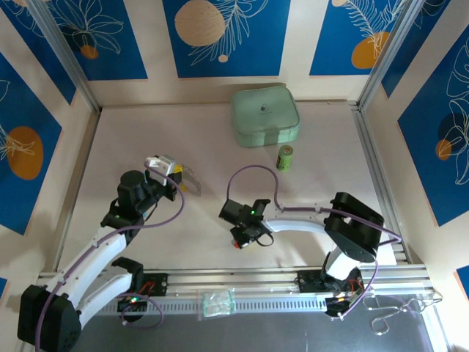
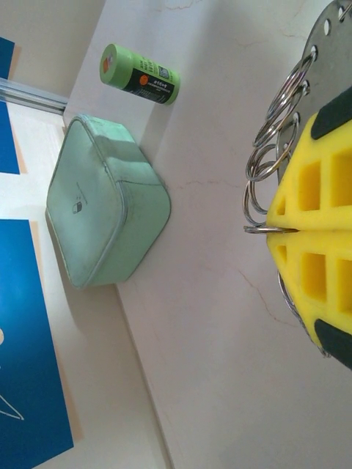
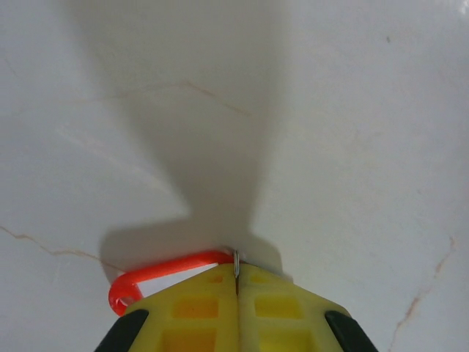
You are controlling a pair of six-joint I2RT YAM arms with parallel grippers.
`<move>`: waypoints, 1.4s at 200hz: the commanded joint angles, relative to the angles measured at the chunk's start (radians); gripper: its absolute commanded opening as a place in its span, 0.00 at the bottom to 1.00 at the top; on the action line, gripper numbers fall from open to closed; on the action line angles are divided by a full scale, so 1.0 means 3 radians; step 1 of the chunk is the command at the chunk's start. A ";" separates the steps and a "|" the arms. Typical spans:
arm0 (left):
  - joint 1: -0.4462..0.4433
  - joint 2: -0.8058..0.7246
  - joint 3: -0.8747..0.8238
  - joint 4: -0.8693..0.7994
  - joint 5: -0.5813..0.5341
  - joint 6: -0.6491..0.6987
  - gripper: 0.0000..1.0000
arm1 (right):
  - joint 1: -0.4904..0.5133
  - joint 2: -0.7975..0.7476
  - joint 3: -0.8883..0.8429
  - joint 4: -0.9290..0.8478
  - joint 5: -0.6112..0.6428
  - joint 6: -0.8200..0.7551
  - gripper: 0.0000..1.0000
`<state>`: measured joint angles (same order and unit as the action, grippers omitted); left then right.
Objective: Put the keys on the keyring
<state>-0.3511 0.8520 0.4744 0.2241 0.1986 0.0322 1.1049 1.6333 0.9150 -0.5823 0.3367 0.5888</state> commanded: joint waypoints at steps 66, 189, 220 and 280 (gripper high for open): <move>-0.0052 -0.0069 0.0127 0.0148 0.0059 0.0060 0.00 | -0.0049 0.0072 0.0209 -0.0145 0.0081 0.0072 0.25; -0.0075 -0.0084 0.0121 0.0123 0.0054 0.0092 0.00 | -0.0068 0.0173 0.0289 -0.0227 0.0079 0.0067 0.13; -0.0076 -0.0084 0.0117 0.0123 0.0054 0.0097 0.00 | -0.0064 0.0149 0.0294 -0.0227 0.0077 0.0067 0.16; -0.0085 -0.0090 0.0120 0.0125 0.0059 0.0101 0.00 | -0.0063 0.0156 0.0324 -0.0227 0.0090 0.0067 0.18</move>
<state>-0.3637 0.8455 0.4744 0.2237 0.2020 0.0357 1.0908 1.6794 0.9783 -0.6262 0.3523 0.5961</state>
